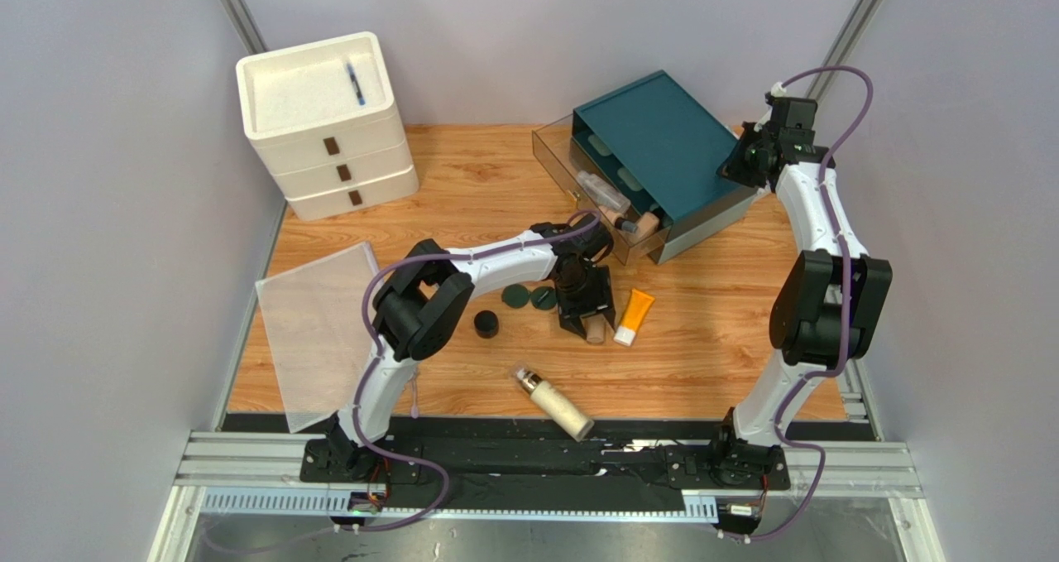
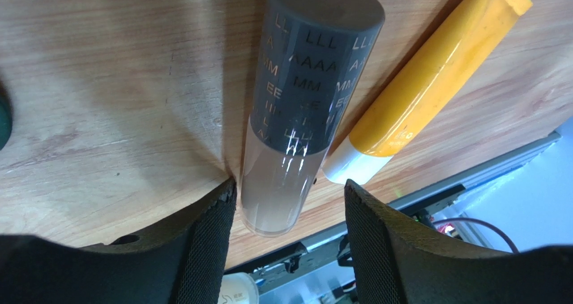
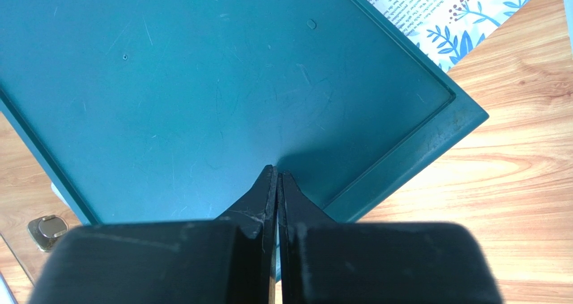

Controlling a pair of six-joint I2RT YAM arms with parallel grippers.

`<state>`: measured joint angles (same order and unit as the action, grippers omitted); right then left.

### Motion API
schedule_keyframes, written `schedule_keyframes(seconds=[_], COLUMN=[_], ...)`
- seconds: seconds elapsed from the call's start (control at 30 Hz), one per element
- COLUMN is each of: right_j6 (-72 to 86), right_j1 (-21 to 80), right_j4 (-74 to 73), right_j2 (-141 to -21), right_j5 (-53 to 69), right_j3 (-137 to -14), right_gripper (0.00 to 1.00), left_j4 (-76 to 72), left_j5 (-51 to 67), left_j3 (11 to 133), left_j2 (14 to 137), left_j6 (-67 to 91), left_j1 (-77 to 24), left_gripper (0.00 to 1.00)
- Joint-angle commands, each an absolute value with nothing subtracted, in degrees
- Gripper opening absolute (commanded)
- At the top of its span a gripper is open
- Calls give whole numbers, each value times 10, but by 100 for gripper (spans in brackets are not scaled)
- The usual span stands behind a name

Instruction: Organize the makeup

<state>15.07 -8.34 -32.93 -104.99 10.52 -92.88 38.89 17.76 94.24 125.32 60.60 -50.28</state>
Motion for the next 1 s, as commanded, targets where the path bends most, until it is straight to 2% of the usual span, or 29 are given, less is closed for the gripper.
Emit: schedule_keyframes(seconds=[0.0,0.07,0.1,0.33,0.37,0.77,0.97], right_j6=[154,150,149,150,149,152,156], right_j1=[-72,-72,-72,-72,-72,-72,-72], right_j4=[-403,-403,-403,-403,-404,-405,-407], right_j2=[-1085,-1085,-1085,-1088,-1089,-1095,-1100], right_j5=[124,121,120,123,123,124,127], right_j3=[-890,-890,-890,-893,-893,-903,-911], right_gripper=[2,2,2,2,2,2,2], left_j4=[452,453,450,425,422,360,342], left_j5=[167,170,173,200,203,152,134], left_j3=[969,957,951,884,880,869,932], left_j2=[1291,1295,1293,1272,1267,1102,1076], left_j6=[595,595,595,585,582,507,465], left_j1=[-505,-501,-499,-477,-474,-468,-437], left_gripper=[60,49,37,3,0,0,0])
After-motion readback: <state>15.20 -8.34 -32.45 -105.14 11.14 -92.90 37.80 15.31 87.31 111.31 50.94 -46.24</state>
